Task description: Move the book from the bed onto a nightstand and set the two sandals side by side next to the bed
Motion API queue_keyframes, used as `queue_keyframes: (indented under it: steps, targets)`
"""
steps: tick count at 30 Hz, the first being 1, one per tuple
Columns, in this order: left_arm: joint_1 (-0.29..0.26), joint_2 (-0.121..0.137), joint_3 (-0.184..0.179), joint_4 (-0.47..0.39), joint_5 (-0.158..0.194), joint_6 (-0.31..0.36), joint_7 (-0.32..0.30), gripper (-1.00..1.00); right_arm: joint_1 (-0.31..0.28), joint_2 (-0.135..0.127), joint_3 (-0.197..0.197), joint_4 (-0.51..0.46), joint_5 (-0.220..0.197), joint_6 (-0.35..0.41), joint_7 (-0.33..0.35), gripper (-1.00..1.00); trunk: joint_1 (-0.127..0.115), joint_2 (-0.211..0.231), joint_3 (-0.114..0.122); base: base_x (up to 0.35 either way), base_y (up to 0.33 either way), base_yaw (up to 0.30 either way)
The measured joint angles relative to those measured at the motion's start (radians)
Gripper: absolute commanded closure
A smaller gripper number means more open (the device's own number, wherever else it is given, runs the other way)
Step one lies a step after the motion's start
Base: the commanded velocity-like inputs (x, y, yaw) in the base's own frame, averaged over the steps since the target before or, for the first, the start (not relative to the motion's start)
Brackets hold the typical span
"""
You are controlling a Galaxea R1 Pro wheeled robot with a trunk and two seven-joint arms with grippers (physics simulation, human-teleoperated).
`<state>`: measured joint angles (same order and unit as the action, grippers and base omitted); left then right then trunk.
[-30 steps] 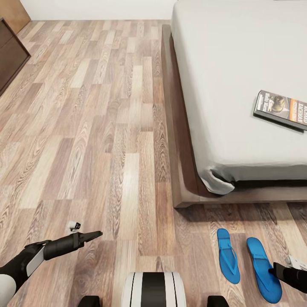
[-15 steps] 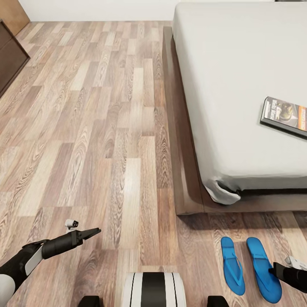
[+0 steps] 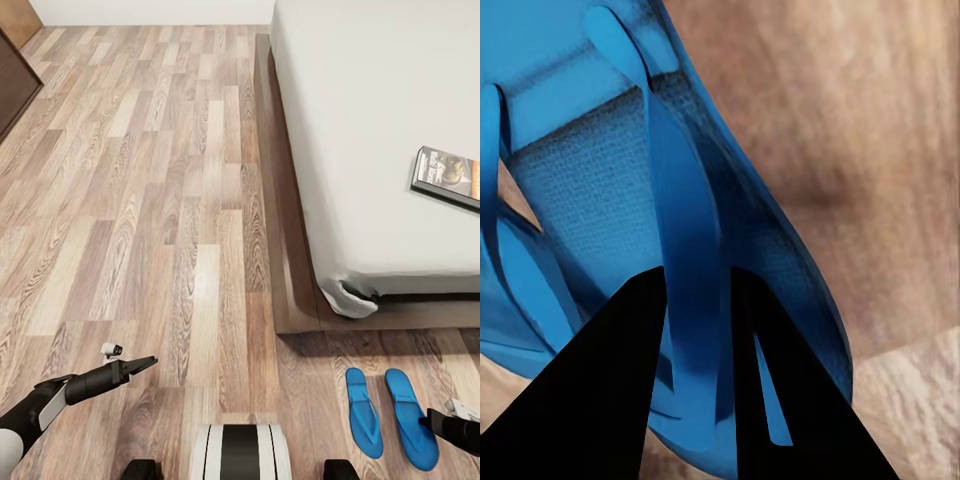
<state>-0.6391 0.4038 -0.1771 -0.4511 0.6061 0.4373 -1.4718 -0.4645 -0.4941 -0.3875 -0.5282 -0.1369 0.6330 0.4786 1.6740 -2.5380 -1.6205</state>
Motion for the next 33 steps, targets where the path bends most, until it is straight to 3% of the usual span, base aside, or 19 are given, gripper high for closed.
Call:
queue_keyframes:
  steps: [6, 14, 19, 23, 33]
  targets:
    - [0.0, 0.0, 0.0, 0.0, 0.0, 0.0, 0.0, -1.0, 0.0, 0.0, 0.0, 0.0, -0.005, -0.001, 0.065, 1.0, 0.0, 0.0, 0.0, 0.0, 0.0, 0.0]
    - [0.0, 0.0, 0.0, 0.0, 0.0, 0.0, 0.0, -1.0, 0.0, 0.0, -0.004, -0.004, -0.005, -0.009, 0.071, 1.0, 0.0, 0.0, 0.0, 0.0, 0.0, 0.0]
    - [0.0, 0.0, 0.0, 0.0, 0.0, 0.0, 0.0, -1.0, 0.0, 0.0, -0.005, -0.027, -0.009, -0.084, 0.108, 1.0, 0.0, 0.0, 0.0, 0.0, 0.0, 0.0]
    - [0.0, 0.0, 0.0, 0.0, 0.0, 0.0, 0.0, -1.0, 0.0, 0.0, -0.005, -0.03, -0.005, -0.098, 0.13, 1.0, 0.0, 0.0, 0.0, 0.0, 0.0, 0.0]
    - [0.0, 0.0, 0.0, 0.0, 0.0, 0.0, 0.0, -1.0, 0.0, 0.0, -0.005, -0.03, -0.001, -0.1, 0.132, 1.0, 0.005, -0.002, -0.039, 0.0, 0.0, 0.0]
